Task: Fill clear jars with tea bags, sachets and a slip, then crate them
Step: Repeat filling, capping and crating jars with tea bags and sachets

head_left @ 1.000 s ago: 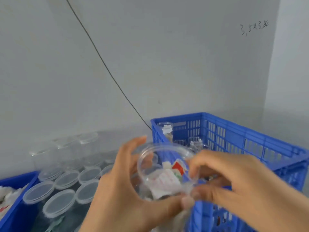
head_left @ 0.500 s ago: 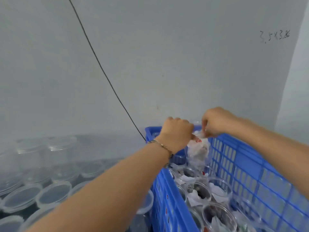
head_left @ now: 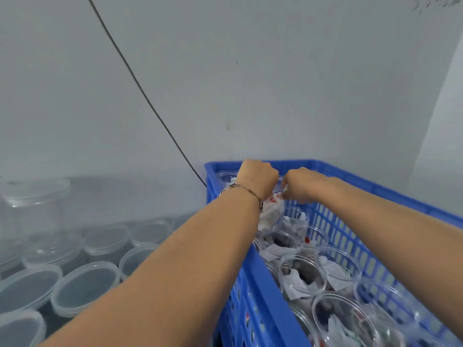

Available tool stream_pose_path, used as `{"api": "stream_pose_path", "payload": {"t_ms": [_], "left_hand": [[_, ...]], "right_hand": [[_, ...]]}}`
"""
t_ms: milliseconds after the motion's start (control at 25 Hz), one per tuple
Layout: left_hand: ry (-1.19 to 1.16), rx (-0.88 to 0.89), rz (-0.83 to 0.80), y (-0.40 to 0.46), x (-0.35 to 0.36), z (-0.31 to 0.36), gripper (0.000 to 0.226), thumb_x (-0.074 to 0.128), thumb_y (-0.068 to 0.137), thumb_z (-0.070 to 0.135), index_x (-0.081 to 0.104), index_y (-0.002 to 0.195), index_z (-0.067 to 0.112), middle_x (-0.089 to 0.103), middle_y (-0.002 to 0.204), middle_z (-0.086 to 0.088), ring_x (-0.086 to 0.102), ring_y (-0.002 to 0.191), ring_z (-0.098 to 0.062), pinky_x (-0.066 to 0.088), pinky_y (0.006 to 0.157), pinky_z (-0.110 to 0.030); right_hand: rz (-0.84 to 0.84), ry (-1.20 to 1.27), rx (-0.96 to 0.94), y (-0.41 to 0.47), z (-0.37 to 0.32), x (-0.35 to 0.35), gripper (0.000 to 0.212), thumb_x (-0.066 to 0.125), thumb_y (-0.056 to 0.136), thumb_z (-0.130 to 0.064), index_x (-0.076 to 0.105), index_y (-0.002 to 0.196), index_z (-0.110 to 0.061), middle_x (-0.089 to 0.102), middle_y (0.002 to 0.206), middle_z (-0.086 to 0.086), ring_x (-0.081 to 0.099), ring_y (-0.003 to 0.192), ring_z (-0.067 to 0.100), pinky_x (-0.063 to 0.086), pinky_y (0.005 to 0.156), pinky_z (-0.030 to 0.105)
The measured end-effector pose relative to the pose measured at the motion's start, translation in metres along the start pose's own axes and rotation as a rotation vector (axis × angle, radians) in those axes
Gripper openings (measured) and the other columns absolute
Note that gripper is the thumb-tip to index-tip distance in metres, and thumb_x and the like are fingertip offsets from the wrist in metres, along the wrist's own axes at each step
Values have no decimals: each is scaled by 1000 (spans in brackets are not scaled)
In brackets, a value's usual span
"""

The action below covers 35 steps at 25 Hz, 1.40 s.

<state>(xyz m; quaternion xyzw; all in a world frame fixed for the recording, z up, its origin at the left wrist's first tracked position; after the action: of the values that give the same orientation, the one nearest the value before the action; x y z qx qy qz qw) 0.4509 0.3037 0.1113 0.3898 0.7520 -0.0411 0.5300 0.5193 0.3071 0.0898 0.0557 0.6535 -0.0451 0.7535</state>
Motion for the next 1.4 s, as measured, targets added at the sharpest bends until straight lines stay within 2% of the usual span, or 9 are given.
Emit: {"api": "stream_pose_path", "payload": {"t_ms": [120,280,600,720,840,920,1080,1240,1400], "left_hand": [[-30,-23,-28,0,6,-2,29,47,96,17,38,68,17,39,67,5,49,77,-17,34,72,-30],[-57,15,-29,2,9,1,10,46,96,17,53,89,19,63,103,-1,56,104,-21,36,93,-34],[-142,22,-25,5,10,3,21,46,92,15,61,107,15,62,110,-6,55,104,-24,34,81,-32],[-182,35,-74,4,13,2,23,44,92,15,59,109,16,62,99,-4,47,86,-20,32,74,-30],[-225,14,-77,2,10,3,26,44,92,14,60,112,13,63,98,-3,55,90,-22,37,70,-31],[-421,-104,-34,-5,-1,-15,30,46,92,14,60,119,13,64,113,-7,59,102,-25,43,75,-33],[-689,-387,-50,-62,-30,-105,36,52,92,21,58,127,12,59,129,-10,55,117,-28,42,89,-28],[-453,-448,-135,-173,-68,-192,39,55,92,37,54,130,26,53,134,0,47,125,-23,38,102,-32],[-313,-624,-214,-287,-90,-263,42,56,93,40,54,131,23,51,135,-2,45,125,-24,37,104,-36]], "right_hand": [[40,-95,-54,0,-1,-8,24,52,92,-28,59,113,-18,62,108,4,58,94,21,45,71,30],[60,44,-135,0,-6,-18,23,56,89,-20,56,112,-19,63,104,0,62,85,18,47,70,30],[-55,27,-95,7,-7,7,28,59,87,-23,55,113,-17,59,101,3,56,93,23,44,73,32],[-196,7,-49,7,1,23,76,57,87,-20,15,150,-20,55,117,7,51,89,20,41,72,32],[-196,18,-22,5,1,21,87,48,90,-13,-16,149,-15,57,109,9,48,70,17,39,59,27],[-84,15,-26,-1,-4,-5,73,45,92,-9,2,151,-9,56,97,6,54,75,19,41,59,27],[211,64,-231,-40,-49,-109,44,52,92,-11,46,136,-6,54,133,13,51,121,27,40,96,28],[490,359,-644,-148,-137,-223,34,57,90,-23,60,125,-22,66,114,-3,58,99,13,37,83,18],[341,338,-833,-219,-218,-223,31,59,90,-28,61,121,-28,61,105,-11,55,96,7,38,85,19]]}}
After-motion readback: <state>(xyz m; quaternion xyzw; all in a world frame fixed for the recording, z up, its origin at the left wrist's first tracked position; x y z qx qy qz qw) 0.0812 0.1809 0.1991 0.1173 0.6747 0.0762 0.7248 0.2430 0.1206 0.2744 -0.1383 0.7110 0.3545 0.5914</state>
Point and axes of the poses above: each hand's wrist, its own y-axis towards the middle knuckle, its own x-axis out of the palm, z = x × y, the point moved 9 cm from there along y, towards the middle knuckle
